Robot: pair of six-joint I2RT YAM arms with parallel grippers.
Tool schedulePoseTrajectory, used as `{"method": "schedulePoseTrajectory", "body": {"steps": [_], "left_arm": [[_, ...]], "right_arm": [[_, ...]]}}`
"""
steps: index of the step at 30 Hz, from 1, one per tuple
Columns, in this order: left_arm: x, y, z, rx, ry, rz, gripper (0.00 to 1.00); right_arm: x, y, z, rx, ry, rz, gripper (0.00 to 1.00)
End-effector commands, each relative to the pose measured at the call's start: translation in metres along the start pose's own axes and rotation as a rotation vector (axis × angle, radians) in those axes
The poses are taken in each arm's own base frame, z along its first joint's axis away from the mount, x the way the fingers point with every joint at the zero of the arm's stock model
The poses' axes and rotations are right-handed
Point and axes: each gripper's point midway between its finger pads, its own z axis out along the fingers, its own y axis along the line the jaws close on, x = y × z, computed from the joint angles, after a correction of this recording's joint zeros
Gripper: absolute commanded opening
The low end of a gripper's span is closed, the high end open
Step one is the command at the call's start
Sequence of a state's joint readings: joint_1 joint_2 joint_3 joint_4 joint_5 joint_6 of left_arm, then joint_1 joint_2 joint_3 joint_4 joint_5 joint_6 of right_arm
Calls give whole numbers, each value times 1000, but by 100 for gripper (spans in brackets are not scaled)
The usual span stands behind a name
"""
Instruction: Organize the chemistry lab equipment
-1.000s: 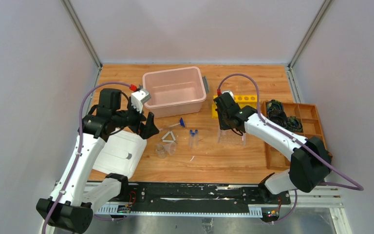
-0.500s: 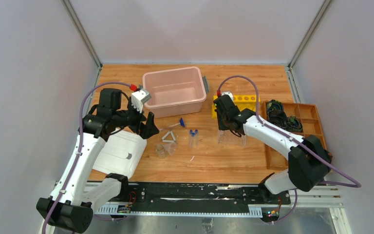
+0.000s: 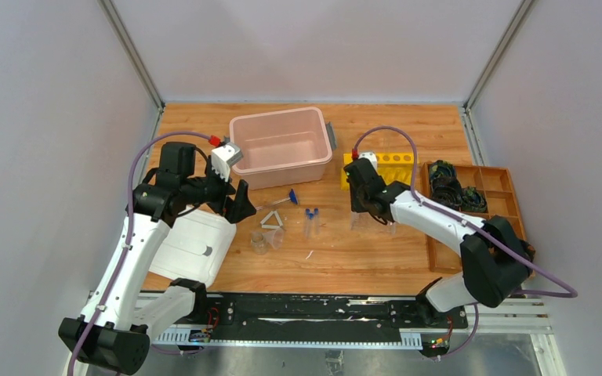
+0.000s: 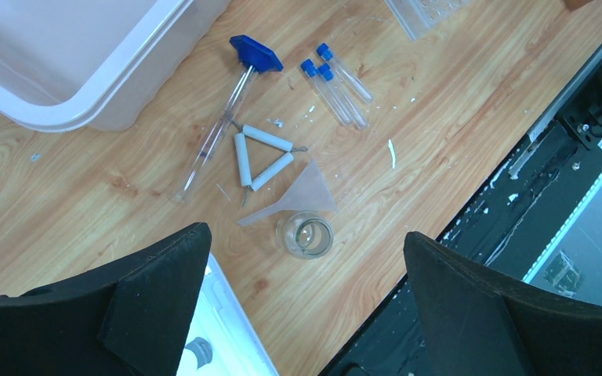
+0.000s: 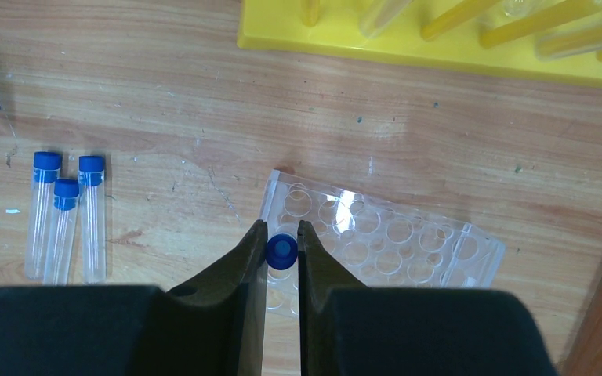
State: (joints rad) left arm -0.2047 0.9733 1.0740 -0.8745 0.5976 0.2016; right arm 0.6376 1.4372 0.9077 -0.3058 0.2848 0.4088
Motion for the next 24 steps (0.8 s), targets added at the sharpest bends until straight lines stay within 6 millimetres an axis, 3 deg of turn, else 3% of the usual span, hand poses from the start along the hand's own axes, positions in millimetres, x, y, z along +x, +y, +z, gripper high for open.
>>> {"method": "schedulePoseTrajectory", "body": {"steps": [1, 4, 8, 11, 14, 17, 20, 24], "left_arm": [[-8, -2, -6, -4, -20, 20, 100], [-10, -2, -6, -5, -24, 24, 100], [-10, -3, -7, -6, -28, 25, 100], [-11, -4, -8, -6, -32, 29, 100], [-12, -4, -9, -7, -34, 29, 100], [-14, -4, -9, -7, -38, 27, 100], [-15, -5, -10, -8, -42, 23, 100], [-17, -4, -12, -16, -49, 25, 100]], "right_arm": [[4, -8, 2, 28, -14, 78, 9], [-7, -8, -8, 18, -55, 102, 18], [-23, -11, -29, 1, -122, 142, 50], [-37, -11, -48, -20, -172, 178, 61], [-46, -3, -62, -62, -197, 204, 61], [-47, 18, -66, -122, -168, 196, 56], [-36, 49, -60, -170, -100, 161, 47], [-7, 89, -39, -186, 36, 90, 42]]}}
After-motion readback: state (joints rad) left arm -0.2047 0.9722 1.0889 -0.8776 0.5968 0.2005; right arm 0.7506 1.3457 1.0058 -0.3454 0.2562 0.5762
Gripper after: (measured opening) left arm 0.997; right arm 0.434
